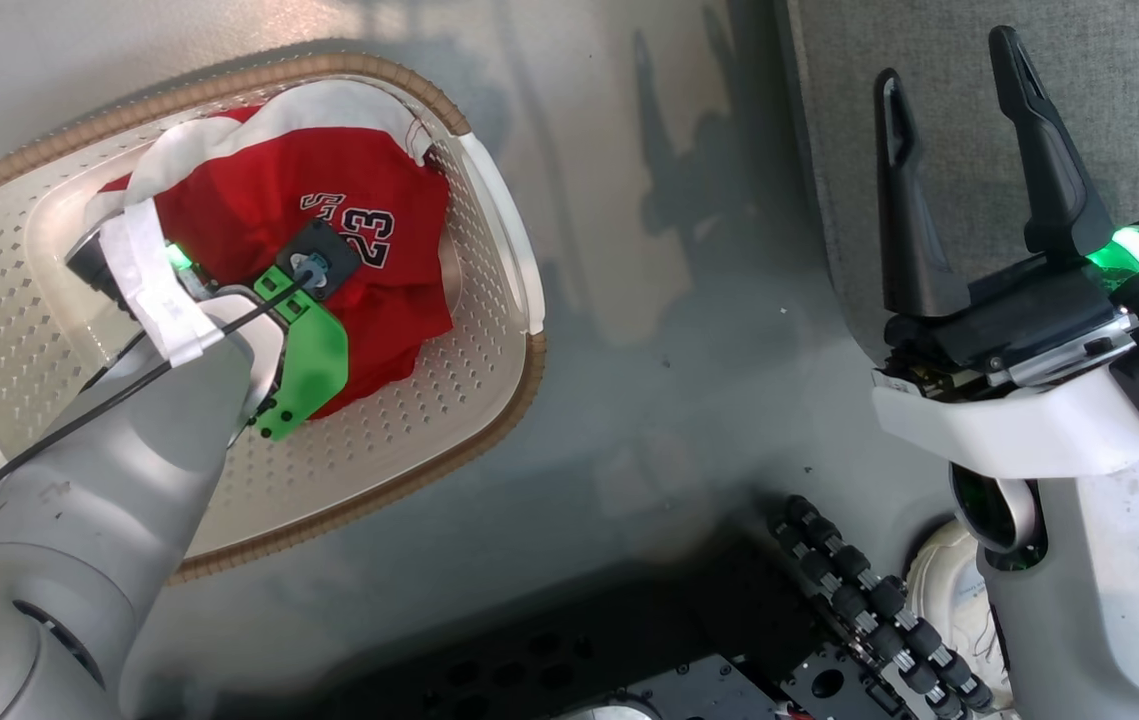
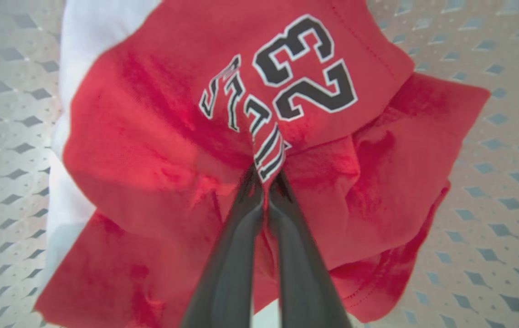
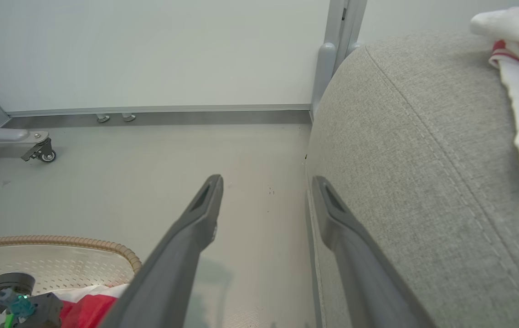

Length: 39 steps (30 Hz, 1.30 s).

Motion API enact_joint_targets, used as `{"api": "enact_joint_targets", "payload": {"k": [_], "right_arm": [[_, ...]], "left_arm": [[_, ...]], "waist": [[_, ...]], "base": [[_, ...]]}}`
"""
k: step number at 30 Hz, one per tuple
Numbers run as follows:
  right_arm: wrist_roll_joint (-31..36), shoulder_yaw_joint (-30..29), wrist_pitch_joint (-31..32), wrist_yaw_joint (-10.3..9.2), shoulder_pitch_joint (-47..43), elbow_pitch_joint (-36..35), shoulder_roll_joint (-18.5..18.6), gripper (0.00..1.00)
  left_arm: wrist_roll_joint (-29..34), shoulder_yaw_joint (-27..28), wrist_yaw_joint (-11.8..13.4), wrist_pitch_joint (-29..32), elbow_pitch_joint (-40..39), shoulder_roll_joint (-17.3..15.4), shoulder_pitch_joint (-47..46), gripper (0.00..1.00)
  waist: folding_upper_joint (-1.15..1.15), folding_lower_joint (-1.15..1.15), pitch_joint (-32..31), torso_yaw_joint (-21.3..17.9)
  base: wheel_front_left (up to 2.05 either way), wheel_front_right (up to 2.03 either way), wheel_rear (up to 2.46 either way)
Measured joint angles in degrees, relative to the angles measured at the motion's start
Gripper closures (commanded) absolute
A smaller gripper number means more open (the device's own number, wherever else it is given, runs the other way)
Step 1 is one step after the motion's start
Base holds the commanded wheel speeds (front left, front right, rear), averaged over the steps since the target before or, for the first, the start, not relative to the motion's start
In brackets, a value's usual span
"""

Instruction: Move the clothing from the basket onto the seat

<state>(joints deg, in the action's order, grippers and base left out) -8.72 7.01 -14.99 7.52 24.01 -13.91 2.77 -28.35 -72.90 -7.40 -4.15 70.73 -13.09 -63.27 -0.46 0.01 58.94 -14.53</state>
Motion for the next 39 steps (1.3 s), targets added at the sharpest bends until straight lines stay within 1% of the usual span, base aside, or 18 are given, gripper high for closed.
{"api": "enact_joint_targets", "payload": {"k": [7,12,19,28,31,33,39], "right_arm": [[0.05,0.02,0.0,0.0,0.09,0.36,0.0,0.0],[0.08,-0.44,0.0,0.0,0.14,1.43,0.0,0.0],[0.23,-0.77,0.0,0.0,0.34,3.47,-0.01,0.0],[1.11,-1.03,0.0,0.0,-0.02,6.44,-0.02,0.0],[1.54,-1.35,0.01,0.0,-0.96,7.26,-0.03,0.0],[1.86,-1.64,0.0,0.0,-1.52,7.91,-0.04,0.0],[2.81,-2.41,0.01,0.0,-3.83,10.06,-0.05,0.0]], "left_arm": [[0.08,-0.21,0.0,-2.09,0.04,0.24,-0.47,1.0],[-0.3,-0.31,0.0,-4.22,-0.82,1.49,-0.46,1.0],[-0.49,-0.42,0.0,-7.16,-2.22,2.69,1.04,1.0],[-1.66,-0.48,0.0,-10.56,-4.69,3.59,4.41,1.0],[-2.57,-0.21,0.0,-10.63,-6.23,3.54,5.43,1.0],[-2.78,0.73,0.0,-10.77,-8.6,3.2,5.75,1.0],[-1.83,5.58,0.44,-10.89,-16.37,1.81,9.4,1.0]], "waist": [[0.0,0.0,-0.55,0.12],[0.0,-0.01,-1.89,0.61],[0.0,0.0,-5.4,1.75],[0.0,-0.01,-11.77,3.56],[0.0,0.0,-14.16,4.25],[0.0,-0.01,-15.74,4.76],[0.0,0.0,-21.19,6.67]], "base": [[0.0,0.0,0.0],[0.0,0.0,0.0],[0.0,0.0,0.0],[0.0,0.0,0.0],[0.0,0.0,0.0],[0.0,0.0,0.0],[0.0,0.0,0.0]]}}
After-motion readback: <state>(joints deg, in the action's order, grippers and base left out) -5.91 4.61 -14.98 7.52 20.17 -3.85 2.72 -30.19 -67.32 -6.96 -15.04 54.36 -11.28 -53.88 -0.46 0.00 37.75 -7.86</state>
